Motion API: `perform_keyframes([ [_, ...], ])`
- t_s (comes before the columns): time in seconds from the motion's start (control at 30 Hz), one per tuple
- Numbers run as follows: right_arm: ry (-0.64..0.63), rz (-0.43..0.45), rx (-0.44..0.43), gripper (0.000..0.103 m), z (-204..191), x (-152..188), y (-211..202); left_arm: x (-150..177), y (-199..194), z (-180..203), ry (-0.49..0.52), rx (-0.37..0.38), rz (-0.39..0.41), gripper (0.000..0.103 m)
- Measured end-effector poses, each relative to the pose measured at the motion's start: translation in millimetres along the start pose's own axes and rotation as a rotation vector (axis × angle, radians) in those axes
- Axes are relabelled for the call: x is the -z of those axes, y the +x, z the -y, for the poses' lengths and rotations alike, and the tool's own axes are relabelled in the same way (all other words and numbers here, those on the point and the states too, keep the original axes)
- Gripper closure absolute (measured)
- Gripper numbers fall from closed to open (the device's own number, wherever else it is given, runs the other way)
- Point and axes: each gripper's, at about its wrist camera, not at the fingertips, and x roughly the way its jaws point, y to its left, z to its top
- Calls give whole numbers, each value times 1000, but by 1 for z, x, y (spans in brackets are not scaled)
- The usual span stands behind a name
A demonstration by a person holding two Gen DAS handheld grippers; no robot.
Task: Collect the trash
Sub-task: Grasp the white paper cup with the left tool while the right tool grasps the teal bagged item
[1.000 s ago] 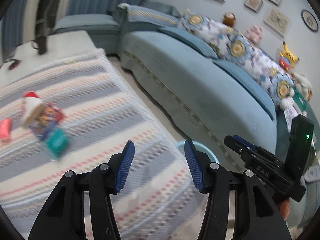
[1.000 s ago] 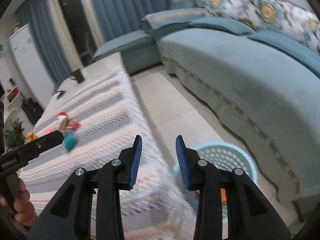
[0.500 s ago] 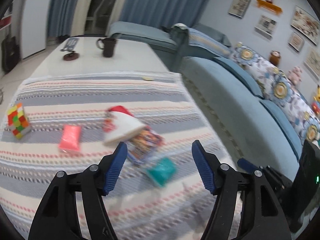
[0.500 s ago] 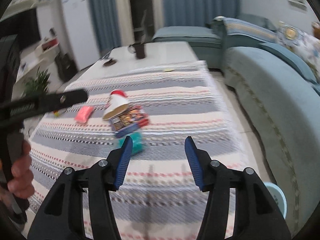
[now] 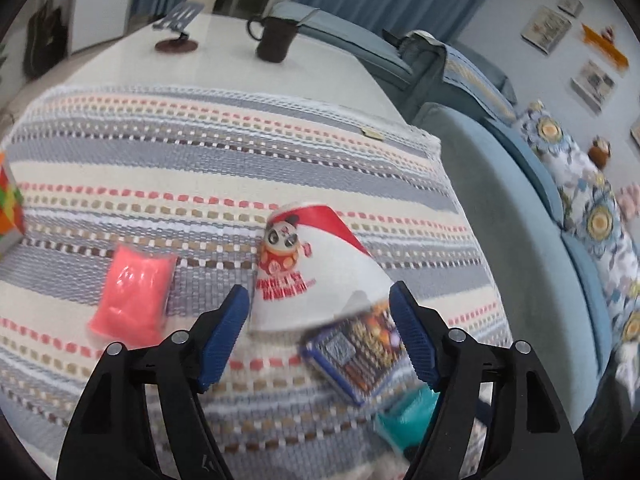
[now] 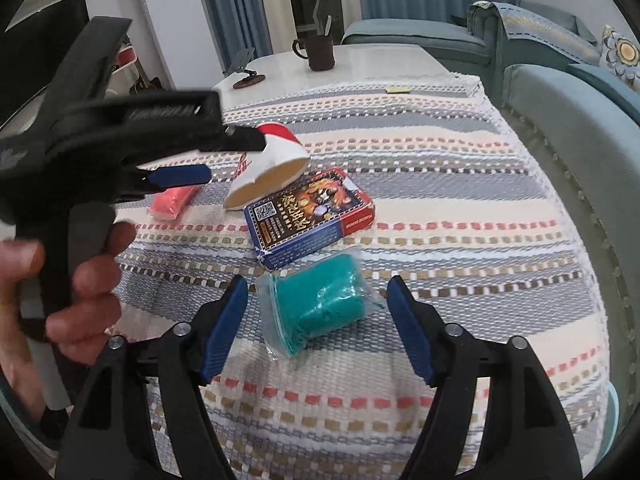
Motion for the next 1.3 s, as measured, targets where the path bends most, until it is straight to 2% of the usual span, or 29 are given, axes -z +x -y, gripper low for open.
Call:
perform_keyframes([
  [0.1,3,-9,-3,34,2,0,3,-9,12,-9,-44,-5,-5,32],
  [0.23,28,-35,-13,34,7,1,9,-17,29,-10,-54,-10,-36,32],
  [0.37,4,-39,7,34,2,2,9,-17,40,-9,-67,3,-65,32],
  [0.47,-25,-37,23,35,-4,4,8,-15,42,-6,-64,4,-59,33],
  [0.57,-39,-34,15,54,-8,8,5,-14,39,-2,-44,13,-52,44],
  [0.67,-43,-25,10,60,-7,7,4,-15,33,9,2,-1,-23,56],
  [0.73,-42,-4,3,73,-7,7,0,-15,25,14,20,4,-5,64],
  [1.03,19,30,-51,89,6,8,-11,-3,-10,33,73,32,53,70],
  [1.2,54,24,-88,89,13,9,-13,0,-31,33,56,52,93,70],
  [1.27,82,-6,-141,82,17,8,-11,1,-38,30,50,57,104,70],
  [1.3,84,-19,-145,73,16,9,-9,2,-43,27,47,59,111,70],
])
